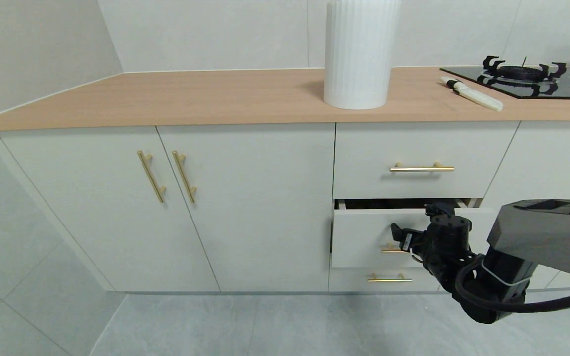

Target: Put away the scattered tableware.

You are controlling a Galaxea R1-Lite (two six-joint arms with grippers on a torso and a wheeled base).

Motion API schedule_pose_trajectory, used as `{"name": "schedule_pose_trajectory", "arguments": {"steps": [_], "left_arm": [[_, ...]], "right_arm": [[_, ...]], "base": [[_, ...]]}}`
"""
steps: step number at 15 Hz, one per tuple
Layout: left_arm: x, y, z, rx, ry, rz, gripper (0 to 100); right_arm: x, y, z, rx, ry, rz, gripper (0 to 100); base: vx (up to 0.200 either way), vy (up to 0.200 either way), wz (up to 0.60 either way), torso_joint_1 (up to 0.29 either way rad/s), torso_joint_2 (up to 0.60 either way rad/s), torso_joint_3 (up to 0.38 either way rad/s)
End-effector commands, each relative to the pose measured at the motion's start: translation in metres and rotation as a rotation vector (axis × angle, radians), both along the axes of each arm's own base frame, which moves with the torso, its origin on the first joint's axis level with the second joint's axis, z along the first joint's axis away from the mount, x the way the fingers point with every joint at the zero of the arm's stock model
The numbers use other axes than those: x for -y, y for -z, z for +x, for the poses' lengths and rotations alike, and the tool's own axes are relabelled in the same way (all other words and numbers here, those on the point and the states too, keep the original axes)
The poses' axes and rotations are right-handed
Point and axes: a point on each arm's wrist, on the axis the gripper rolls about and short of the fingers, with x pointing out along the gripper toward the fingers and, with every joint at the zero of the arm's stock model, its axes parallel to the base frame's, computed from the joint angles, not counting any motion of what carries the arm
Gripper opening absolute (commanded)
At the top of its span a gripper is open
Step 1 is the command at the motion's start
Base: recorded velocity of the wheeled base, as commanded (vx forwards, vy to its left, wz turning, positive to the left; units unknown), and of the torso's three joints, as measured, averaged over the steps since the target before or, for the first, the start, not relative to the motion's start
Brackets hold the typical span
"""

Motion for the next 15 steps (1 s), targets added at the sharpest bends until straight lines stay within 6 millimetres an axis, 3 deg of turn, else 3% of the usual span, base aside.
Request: {"name": "schedule_pose_trajectory", "arguments": {"steps": [1,5,15], "left_arm": [[0.0,0.0,0.0,0.0,-0.001,-0.001,100],[0.0,0.0,0.0,0.0,-0.001,-0.001,100],[0.0,0.0,0.0,0.0,-0.001,-0.001,100]], "right_arm": [[0.003,0.012,0.012,0.001,0.022,0.002,100],[0.02,0.019,0.04,0.072,0.109,0.016,100],[0.037,0.017,0.064,0.133,0.194,0.02,100]], "base": [[0.0,0.0,0.0,0.0,0.0,0.0],[0.0,0.0,0.0,0.0,0.0,0.0],[0.0,0.0,0.0,0.0,0.0,0.0]]}}
